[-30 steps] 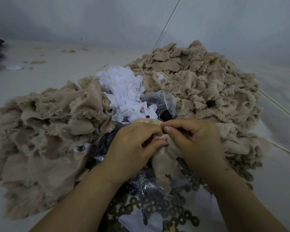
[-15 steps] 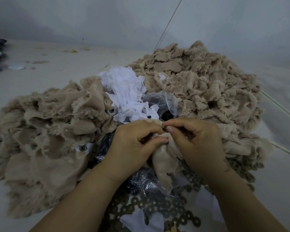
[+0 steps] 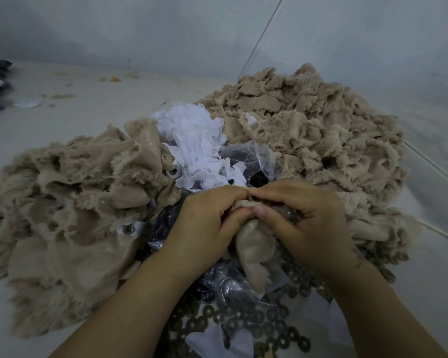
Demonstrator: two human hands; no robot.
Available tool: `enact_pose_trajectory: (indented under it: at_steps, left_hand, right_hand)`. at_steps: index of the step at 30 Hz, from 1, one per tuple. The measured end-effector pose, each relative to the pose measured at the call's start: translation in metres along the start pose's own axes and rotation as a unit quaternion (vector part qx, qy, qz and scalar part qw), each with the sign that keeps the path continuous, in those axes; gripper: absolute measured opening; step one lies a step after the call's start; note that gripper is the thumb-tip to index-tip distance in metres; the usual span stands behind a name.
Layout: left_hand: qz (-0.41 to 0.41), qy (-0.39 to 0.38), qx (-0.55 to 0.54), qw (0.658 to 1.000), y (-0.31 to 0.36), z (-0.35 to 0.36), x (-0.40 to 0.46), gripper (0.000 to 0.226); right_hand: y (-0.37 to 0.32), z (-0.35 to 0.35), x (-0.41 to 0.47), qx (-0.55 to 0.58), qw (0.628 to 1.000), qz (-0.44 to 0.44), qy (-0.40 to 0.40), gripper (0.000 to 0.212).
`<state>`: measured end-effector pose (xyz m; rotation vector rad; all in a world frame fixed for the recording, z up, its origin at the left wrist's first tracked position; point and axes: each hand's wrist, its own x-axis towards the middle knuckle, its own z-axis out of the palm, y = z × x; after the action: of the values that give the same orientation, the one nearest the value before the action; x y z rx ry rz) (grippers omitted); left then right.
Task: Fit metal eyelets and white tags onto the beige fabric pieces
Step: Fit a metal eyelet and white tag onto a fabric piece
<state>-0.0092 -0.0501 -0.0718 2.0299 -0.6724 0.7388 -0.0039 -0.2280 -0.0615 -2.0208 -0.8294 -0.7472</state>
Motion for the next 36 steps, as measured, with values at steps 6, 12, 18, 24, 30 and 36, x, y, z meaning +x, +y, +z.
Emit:
enact_pose_trajectory:
  at_steps: [6,12,18,24,30,36]
  left_hand:
    - [0.050,-0.012,0.059,0.997,-0.006,0.000,-0.001,0.021]
    - [0.063,0.010,0.047,0.997,-0.002,-0.001,-0.001,0.020]
    - [0.034,0.018,0.000,0.999,0.003,-0.003,0.002,0.024]
    - [0.021,0.021,-0.006,1.000,0.001,-0.002,0.000,0.023]
    - [0.042,0.027,0.002,0.999,-0.002,0.001,0.000,0.023]
    - [0.050,0.030,0.017,0.998,-0.003,0.003,-0.002,0.021]
  right_hand:
    - [0.001,0.008,-0.002,-0.010,1.000,-0.016,0.023,0.020]
    - [-0.003,0.009,-0.003,0.021,0.999,-0.002,0.027,0.020]
    - [-0.010,0.011,-0.007,0.139,0.982,0.116,0.057,0.018]
    - [-0.013,0.021,-0.006,0.223,0.961,0.149,0.065,0.015]
    - [-0.013,0.019,-0.007,0.208,0.966,0.146,0.055,0.013]
    - [-0.011,0.019,-0.007,0.127,0.985,0.102,0.050,0.009]
